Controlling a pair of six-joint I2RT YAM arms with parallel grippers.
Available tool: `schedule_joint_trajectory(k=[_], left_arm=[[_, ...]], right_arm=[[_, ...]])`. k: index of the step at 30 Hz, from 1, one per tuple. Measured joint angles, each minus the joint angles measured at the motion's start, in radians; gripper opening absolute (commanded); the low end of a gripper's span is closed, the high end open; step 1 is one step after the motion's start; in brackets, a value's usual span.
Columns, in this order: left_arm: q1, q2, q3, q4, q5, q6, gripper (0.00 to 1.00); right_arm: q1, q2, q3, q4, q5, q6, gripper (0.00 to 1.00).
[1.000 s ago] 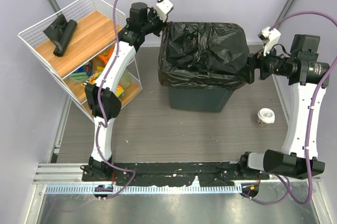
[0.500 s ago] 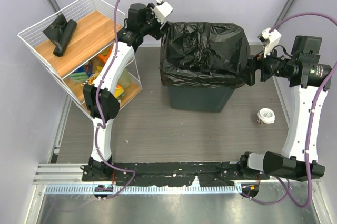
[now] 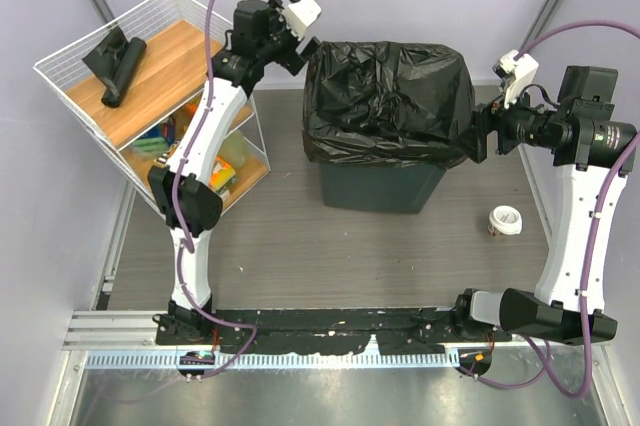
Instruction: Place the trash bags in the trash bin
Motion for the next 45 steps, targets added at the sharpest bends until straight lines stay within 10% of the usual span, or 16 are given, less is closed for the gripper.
schedule_joint_trajectory(k=[17, 45], left_arm=[[0.017, -0.211, -0.013, -0.050, 0.061, -0.148, 0.99], [0.014, -0.346, -0.183, -0.199, 0.362, -0.734, 1.00]], right_arm=[[0.000, 0.000, 0.000, 0.023, 0.000, 0.050, 0.86], [-0.070, 0.155, -0.060, 0.491, -0.097, 0.633, 0.84]])
